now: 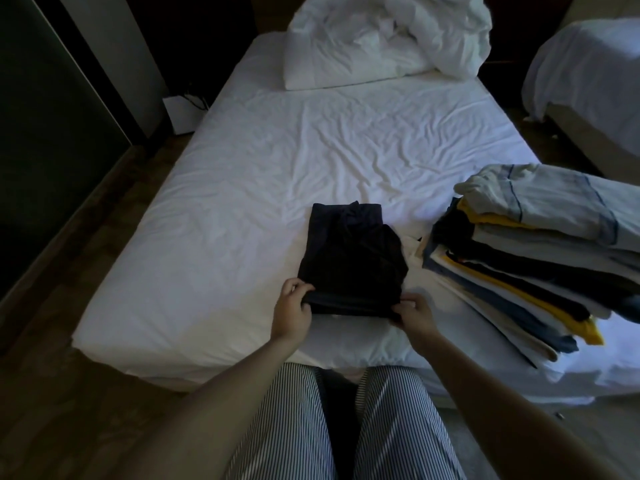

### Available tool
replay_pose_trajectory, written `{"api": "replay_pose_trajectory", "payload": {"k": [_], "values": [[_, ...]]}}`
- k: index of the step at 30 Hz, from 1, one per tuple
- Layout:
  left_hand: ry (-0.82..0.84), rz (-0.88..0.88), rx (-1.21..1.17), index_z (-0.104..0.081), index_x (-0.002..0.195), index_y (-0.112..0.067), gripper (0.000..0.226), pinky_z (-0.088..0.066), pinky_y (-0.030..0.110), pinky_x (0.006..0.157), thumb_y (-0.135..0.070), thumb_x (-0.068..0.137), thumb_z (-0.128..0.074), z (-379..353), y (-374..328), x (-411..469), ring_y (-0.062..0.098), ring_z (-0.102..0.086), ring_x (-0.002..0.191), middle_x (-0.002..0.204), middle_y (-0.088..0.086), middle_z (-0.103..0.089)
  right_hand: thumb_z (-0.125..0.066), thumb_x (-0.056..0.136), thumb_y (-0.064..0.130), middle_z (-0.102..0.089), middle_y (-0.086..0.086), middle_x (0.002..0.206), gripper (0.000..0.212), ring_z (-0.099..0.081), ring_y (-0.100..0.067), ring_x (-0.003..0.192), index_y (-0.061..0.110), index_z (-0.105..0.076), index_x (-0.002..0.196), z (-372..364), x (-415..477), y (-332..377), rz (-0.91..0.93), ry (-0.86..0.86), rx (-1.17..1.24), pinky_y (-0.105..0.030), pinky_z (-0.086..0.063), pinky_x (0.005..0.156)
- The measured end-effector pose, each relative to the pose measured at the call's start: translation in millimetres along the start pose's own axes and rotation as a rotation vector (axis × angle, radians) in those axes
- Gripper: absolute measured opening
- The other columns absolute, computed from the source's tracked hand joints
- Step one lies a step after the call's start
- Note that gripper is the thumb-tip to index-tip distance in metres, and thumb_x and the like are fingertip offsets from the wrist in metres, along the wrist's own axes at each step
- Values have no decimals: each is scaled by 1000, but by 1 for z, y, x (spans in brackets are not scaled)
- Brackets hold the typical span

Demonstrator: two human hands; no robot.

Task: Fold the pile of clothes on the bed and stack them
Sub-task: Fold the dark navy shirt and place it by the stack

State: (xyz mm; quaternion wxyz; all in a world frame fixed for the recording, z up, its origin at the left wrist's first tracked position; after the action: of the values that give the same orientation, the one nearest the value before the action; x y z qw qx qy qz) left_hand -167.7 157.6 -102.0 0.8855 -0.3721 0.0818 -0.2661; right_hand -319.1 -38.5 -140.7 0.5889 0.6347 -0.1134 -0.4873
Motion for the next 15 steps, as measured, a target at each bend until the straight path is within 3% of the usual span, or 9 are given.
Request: {"api": "replay_pose_trajectory", "payload": {"k": [2,4,8,11,13,15], "values": [[-26,-37,20,-66,110,-4,41,-33,10,79,12,80,-44,7,-5,2,17,-54,98,116,5,-52,-49,86,-7,-49,-11,81,10,-52,-25,72,1,-47,92,4,-9,13,38,-15,72,-31,-47,60],[58,25,64,-67,108,-7,40,-37,17,81,10,82,-42,1,1,5,20,-55,101,116,5,-54,-50,87,-4,-48,-9,85,20,-51,-20,69,7,-43,101,5,-9,14,19,16,1,-27,-47,56],[479,181,163,-66,110,-6,37,-44,32,98,5,83,-43,-34,31,-6,28,-52,115,128,15,-52,-45,85,-12,-40,-13,74,23,-48,-25,60,9,-38,79,-2,-17,-10,-137,201,-357,-34,-48,57],[644,197,253,-67,102,-15,34,-50,34,86,-27,73,-55,-33,27,-6,26,-57,104,118,10,-58,-46,86,-11,-40,-13,73,22,-49,-24,55,8,-36,85,-1,-24,-20,-202,280,-453,-30,-48,47],[694,221,365,-69,100,-21,38,-50,30,82,-44,71,-59,-23,18,6,21,-58,99,107,2,-62,-56,84,2,-46,-10,71,15,-52,-21,61,6,-42,87,-2,-19,-10,-95,288,-612,-30,-45,51],[662,253,330,-68,103,-20,34,-50,31,89,-41,78,-60,-21,8,25,20,-57,102,109,1,-62,-62,80,15,-52,-5,75,22,-54,-19,70,8,-45,93,-1,-10,4,32,204,-662,-28,-44,57]]}}
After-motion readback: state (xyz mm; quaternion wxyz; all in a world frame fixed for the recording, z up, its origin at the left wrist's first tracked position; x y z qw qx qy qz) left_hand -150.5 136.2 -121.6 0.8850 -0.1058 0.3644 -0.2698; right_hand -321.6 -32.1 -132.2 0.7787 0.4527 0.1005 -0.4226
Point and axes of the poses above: each hand's wrist, its own x-axis towards the middle knuckle, its own z-axis out of the back of the hand, y = z × x, the point moved 6 cm from there along x, towards the middle knuckle
